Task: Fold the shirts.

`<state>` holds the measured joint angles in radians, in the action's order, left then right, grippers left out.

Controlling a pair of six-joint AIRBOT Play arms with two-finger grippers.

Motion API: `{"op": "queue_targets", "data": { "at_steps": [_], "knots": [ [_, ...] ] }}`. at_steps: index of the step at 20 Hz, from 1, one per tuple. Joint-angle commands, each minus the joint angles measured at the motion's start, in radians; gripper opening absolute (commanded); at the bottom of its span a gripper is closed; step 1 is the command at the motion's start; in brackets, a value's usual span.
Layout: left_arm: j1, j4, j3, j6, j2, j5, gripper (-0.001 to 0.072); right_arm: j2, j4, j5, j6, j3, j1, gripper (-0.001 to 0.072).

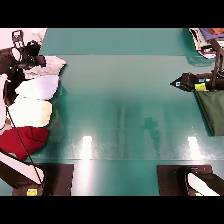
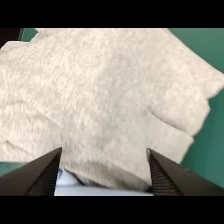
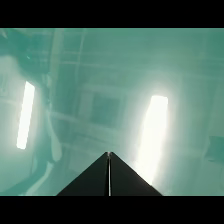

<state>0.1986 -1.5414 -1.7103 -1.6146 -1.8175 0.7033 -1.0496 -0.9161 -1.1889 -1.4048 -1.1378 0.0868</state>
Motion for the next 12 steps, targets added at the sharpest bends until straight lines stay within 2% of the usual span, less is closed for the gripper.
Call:
{"op": "queue_targets", "data": {
  "at_steps": [1,5,6,7,8,12],
  "knots": [
    [0.018,0.005,-0.013,-0.001,-0.066,-0.097,0.0634,0.001,-0.002,0.0,0.0,-0.001,0.03,0.0014],
    [0.018,0.006,-0.031,-0.002,-0.101,-0.083,0.0601,0.001,-0.002,0.003,0.0,-0.001,0.031,0.0014],
    [0.018,0.012,-0.031,-0.004,-0.099,-0.078,0.0419,0.001,-0.002,0.003,0.0,-0.001,0.031,0.0014],
    [0.018,0.022,-0.035,-0.003,-0.095,-0.066,0.0092,0.001,-0.001,0.003,0.0,-0.001,0.031,0.0014],
    [0.018,0.024,-0.055,-0.003,-0.095,-0.035,0.0029,0.001,-0.001,0.003,0.0,-0.001,0.032,0.0014],
    [0.018,0.07,-0.238,-0.004,-0.068,0.174,0.002,0.002,0.003,0.012,0.0,-0.002,0.031,0.0014]
  ]
}}
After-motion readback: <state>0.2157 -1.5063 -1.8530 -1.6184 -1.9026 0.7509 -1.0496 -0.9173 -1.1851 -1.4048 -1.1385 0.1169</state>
